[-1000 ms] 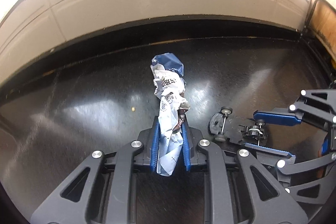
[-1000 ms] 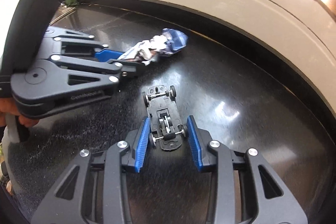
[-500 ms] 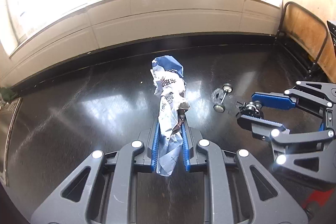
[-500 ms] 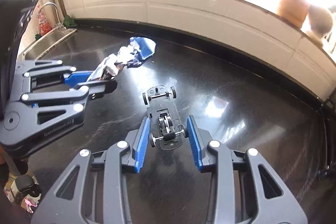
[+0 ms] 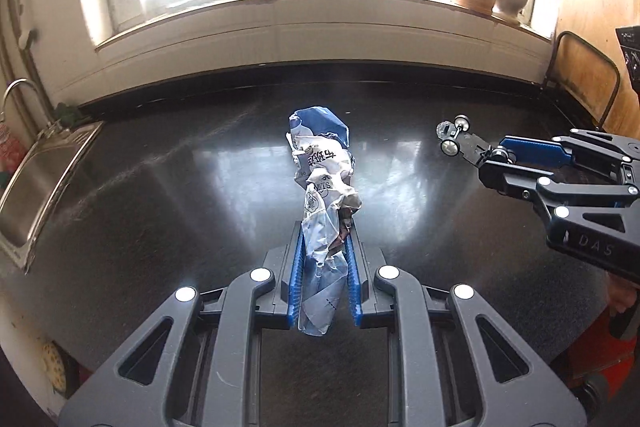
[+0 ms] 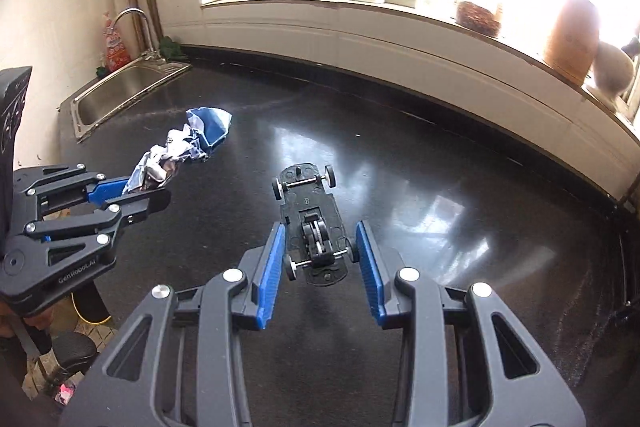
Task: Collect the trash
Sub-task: 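Carry wrapper and car chassis over the black bin and open both tools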
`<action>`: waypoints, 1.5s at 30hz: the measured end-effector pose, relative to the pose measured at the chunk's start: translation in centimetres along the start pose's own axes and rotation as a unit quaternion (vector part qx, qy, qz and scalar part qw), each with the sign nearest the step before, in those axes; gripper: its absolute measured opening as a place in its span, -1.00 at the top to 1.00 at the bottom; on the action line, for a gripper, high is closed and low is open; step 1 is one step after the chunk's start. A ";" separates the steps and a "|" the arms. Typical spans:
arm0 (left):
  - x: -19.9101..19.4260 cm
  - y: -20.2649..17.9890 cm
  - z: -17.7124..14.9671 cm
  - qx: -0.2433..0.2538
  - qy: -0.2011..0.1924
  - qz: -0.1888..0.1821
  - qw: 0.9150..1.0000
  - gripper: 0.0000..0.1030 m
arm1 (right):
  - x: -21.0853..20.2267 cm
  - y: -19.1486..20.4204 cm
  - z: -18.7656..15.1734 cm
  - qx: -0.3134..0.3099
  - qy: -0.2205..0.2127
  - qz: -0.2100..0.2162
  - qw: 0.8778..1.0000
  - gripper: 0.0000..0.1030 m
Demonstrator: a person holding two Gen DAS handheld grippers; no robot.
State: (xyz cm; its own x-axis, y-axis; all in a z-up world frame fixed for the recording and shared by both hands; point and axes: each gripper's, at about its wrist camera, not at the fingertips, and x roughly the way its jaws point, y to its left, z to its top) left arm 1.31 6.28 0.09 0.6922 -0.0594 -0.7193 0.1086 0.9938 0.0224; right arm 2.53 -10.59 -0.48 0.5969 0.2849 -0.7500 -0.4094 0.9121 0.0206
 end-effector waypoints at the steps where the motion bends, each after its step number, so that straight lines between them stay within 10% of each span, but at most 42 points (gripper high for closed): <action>1: -0.9 1.1 -0.9 -0.008 -0.003 0.015 1.000 0.65 | 0.4 1.5 0.4 -0.007 -0.002 0.013 1.000 0.29; 10: -8.9 13.2 -10.2 -0.126 -0.002 0.141 0.982 0.65 | 3.3 18.3 3.0 -0.098 -0.004 0.148 0.984 0.29; 20: -16.1 24.4 -22.9 -0.259 0.046 0.274 0.925 0.65 | 3.8 39.0 2.3 -0.208 0.028 0.300 0.931 0.29; 28: -14.7 28.7 -30.8 -0.343 0.078 0.257 0.900 0.65 | 6.4 48.2 -1.0 -0.250 0.093 0.331 0.905 0.29; 45: -6.8 30.8 -37.4 -0.395 0.127 0.195 0.889 0.63 | 16.1 51.9 -5.7 -0.258 0.187 0.278 0.906 0.28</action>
State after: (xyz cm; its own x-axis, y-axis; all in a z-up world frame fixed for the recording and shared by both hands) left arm -26.70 40.76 -20.30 0.3739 0.2269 -0.8993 -0.7086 0.6955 -0.1191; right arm -12.99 39.66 -15.26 -0.0374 0.4499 -0.8923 -0.9010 0.3710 0.2248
